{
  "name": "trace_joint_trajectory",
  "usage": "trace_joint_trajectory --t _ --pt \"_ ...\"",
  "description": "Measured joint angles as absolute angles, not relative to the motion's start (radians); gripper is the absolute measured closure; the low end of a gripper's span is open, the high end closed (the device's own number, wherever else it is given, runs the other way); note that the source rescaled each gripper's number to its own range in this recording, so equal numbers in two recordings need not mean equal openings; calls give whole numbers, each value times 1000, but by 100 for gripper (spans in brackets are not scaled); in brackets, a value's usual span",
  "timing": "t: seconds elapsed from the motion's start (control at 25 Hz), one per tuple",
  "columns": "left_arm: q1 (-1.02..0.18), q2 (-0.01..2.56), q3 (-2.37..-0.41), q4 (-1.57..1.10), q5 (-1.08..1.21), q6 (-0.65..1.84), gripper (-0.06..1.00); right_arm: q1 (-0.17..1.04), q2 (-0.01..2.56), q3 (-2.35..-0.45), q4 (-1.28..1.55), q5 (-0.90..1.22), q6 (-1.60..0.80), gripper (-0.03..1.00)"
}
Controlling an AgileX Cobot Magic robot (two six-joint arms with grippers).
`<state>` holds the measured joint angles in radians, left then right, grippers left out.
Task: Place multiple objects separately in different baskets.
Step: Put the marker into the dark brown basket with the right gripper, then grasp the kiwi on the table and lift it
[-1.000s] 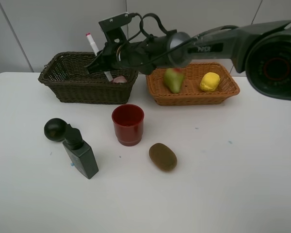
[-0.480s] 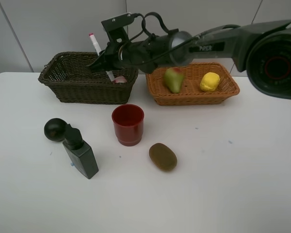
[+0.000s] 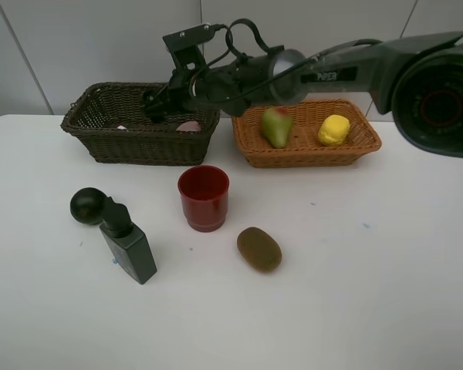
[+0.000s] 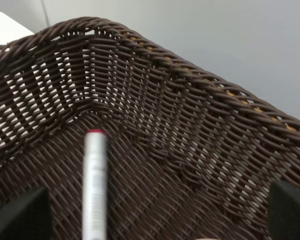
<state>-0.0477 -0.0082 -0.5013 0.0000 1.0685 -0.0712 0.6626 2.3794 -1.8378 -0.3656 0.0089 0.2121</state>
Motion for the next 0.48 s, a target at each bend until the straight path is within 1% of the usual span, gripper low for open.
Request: trace_joint_trajectory --t 0.12,0.48 --pt "-48 -8 -501 0 1069 -71 -6 663 2379 -1838 -366 16 212 1" --pt "-48 -8 -501 0 1069 -71 -6 663 2372 -1839 -366 75 212 1"
